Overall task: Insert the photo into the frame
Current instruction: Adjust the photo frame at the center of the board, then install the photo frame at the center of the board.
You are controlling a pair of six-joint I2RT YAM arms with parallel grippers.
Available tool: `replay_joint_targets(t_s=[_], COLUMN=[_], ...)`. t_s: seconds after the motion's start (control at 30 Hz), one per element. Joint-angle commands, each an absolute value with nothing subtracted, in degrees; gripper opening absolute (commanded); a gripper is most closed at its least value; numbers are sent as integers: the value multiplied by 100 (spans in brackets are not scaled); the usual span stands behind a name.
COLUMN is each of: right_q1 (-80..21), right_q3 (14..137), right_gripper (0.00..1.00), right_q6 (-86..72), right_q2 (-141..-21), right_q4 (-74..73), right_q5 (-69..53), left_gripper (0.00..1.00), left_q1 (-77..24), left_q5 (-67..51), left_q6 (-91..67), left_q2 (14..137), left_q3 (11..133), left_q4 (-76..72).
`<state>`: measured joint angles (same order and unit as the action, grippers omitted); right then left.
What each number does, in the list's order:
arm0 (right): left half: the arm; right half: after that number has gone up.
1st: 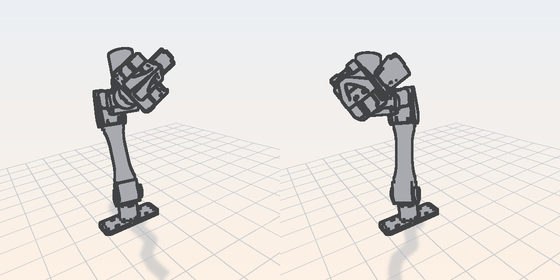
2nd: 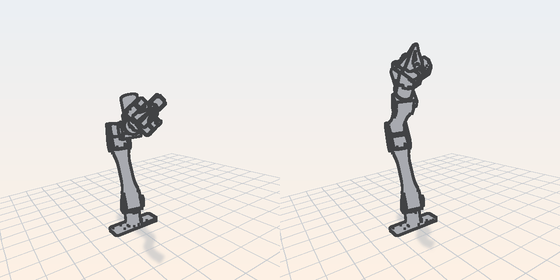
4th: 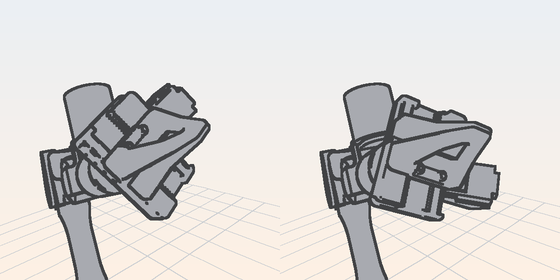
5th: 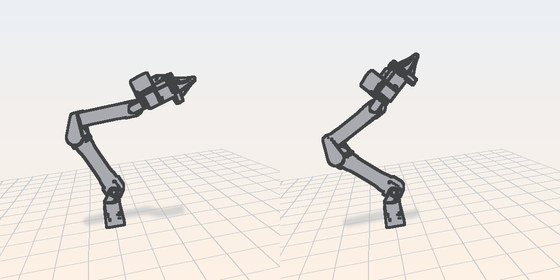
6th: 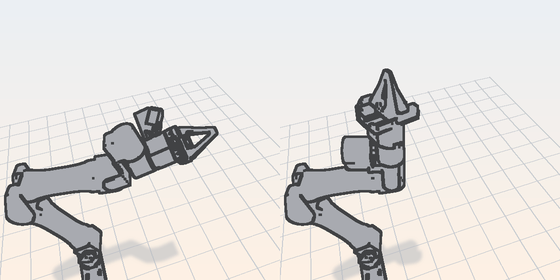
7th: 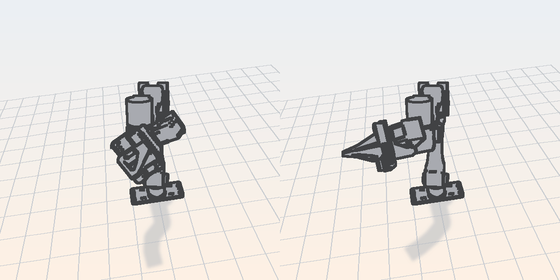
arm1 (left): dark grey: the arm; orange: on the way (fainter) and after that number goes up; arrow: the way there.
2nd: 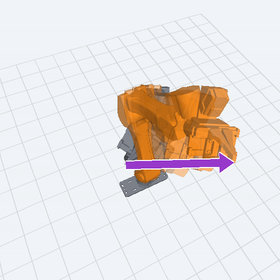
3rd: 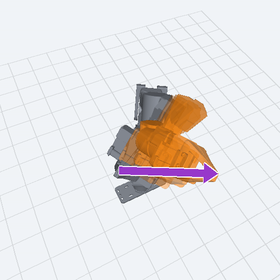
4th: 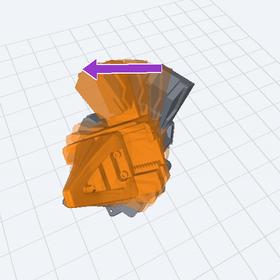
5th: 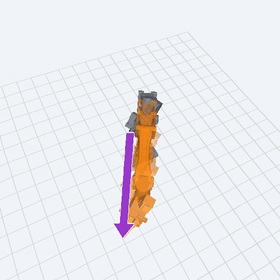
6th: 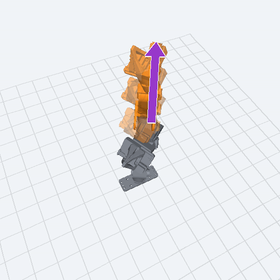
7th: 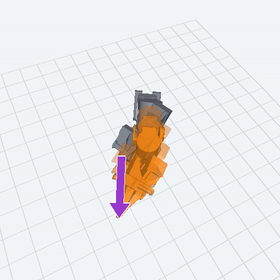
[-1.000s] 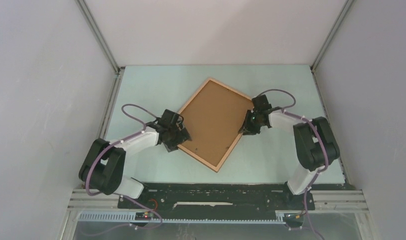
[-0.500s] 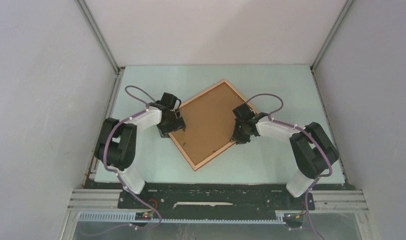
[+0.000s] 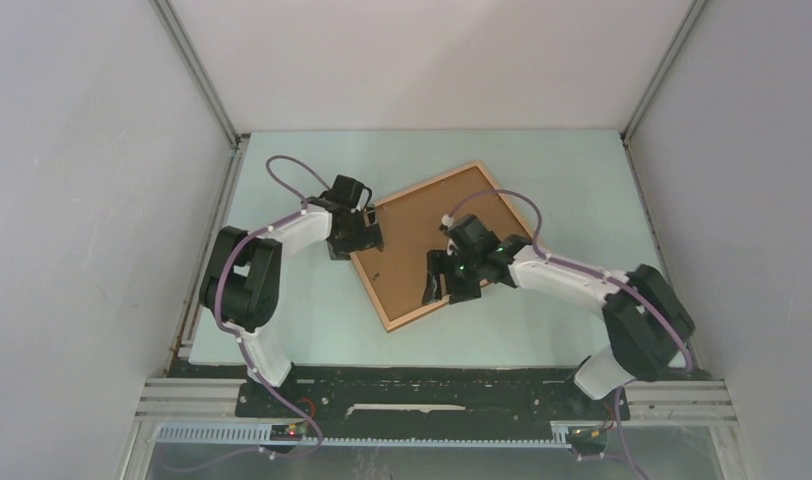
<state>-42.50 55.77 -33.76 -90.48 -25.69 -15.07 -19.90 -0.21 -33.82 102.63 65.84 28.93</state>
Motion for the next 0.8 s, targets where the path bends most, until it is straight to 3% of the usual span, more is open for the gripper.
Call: replay_joint_targets(t_s=[0.0, 0.2, 0.37, 0.57, 0.77], right_q1=[-3750, -1861, -746, -337, -196], right_q3=[5766, 6331, 7270, 9152, 9392], right_gripper=[79, 83, 83, 83, 80], right_q6=[-2799, -2843, -3102, -2125, -1283], right_q2=[-8129, -8112, -9285, -10943, -11735], right_q4=[-2557, -2248, -2095, -3524, -4001], right_q5=[-1522, -1611, -1923, -1226, -651], left_gripper=[87, 88, 89, 90, 89], left_q1=[-2042, -2039, -2054, -2057, -2093], left_q5=[-213, -48, -263, -238, -460], left_q6=[-3182, -3271, -3136, -3283, -3643], left_q2=[9795, 9283, 8787, 8397, 8619], left_q3=[6740, 6330, 6170, 5387, 4992], left_q4=[2593, 2673, 3033, 3051, 2441])
